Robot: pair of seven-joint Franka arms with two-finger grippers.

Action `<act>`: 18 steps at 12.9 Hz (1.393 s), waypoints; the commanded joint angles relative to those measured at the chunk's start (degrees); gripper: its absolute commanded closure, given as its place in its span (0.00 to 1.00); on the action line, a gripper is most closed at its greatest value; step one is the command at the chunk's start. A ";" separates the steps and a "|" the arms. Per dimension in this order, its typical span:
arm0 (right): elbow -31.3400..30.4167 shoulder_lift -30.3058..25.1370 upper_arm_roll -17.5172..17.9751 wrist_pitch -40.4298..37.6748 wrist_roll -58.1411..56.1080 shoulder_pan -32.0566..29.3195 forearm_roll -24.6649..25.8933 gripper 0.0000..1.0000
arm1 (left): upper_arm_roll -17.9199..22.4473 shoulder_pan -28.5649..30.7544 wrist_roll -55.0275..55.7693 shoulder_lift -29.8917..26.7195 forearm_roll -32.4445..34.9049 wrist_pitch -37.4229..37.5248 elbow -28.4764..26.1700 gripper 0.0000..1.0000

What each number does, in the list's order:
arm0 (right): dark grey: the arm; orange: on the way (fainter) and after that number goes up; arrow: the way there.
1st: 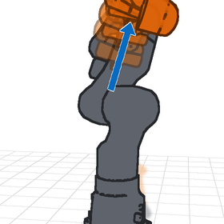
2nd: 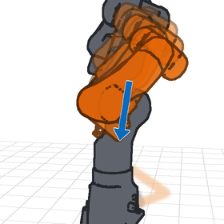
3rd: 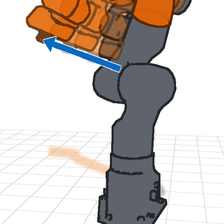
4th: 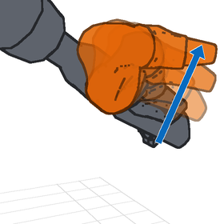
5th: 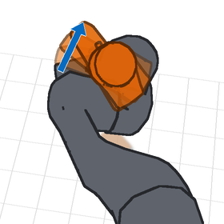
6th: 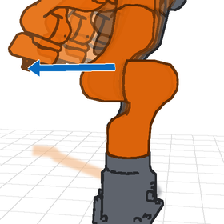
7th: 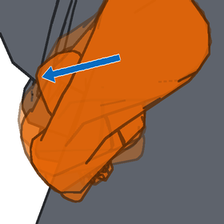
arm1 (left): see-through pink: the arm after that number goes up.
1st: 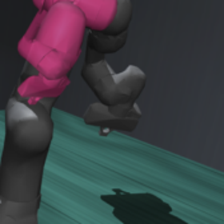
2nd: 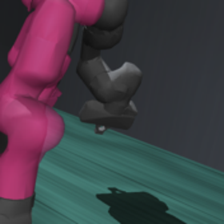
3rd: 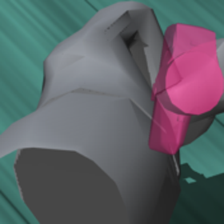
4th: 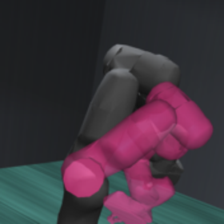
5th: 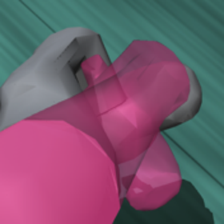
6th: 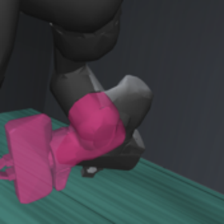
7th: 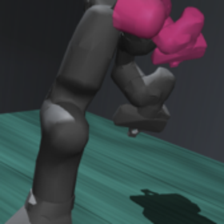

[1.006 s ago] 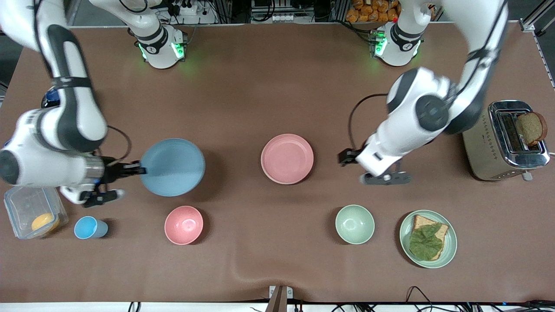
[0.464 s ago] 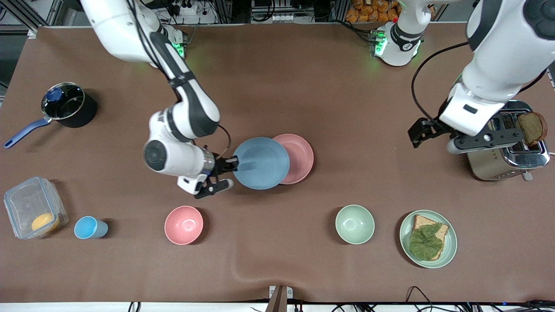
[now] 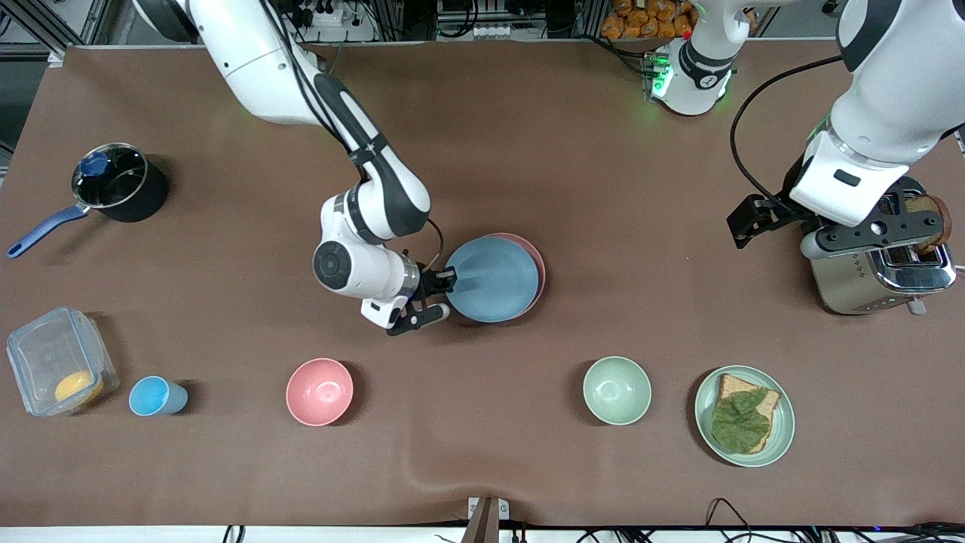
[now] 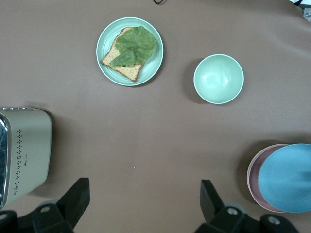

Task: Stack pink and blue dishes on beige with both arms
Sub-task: 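Carry the blue plate over the stack while the left gripper withdraws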

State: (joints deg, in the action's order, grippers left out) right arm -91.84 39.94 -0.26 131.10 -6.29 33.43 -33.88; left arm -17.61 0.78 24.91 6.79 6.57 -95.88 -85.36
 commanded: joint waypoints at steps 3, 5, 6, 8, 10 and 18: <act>0.96 1.28 -0.97 2.14 -0.04 1.90 -1.10 0.00 | -0.24 0.88 -0.83 -0.99 -1.03 1.57 0.46 0.00; 0.96 0.40 -1.76 1.79 -0.30 1.37 -0.49 0.00 | -0.32 0.89 -0.92 -0.90 -1.21 1.57 0.46 0.00; 0.96 -0.47 -3.59 1.27 -0.39 1.29 0.12 0.00 | -0.32 0.98 -1.18 -0.90 -1.29 1.57 0.46 0.00; 1.04 -3.19 -7.46 -1.45 -0.39 1.37 4.32 0.00 | -0.32 0.98 -1.53 -0.90 -1.21 1.57 0.46 0.00; 1.48 -6.88 -11.94 -5.48 -0.39 1.29 9.16 0.00 | -0.32 0.98 -1.88 -0.81 -1.21 1.57 0.46 0.00; 5.17 -24.80 -17.95 -34.30 0.22 -10.73 25.86 0.00 | -0.24 1.15 -5.22 -0.90 -1.03 1.57 0.46 0.00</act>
State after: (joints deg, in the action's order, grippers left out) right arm -85.52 20.69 -21.84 101.72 -6.60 27.67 -12.86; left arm -17.62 1.35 21.32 6.50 6.39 -95.32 -85.19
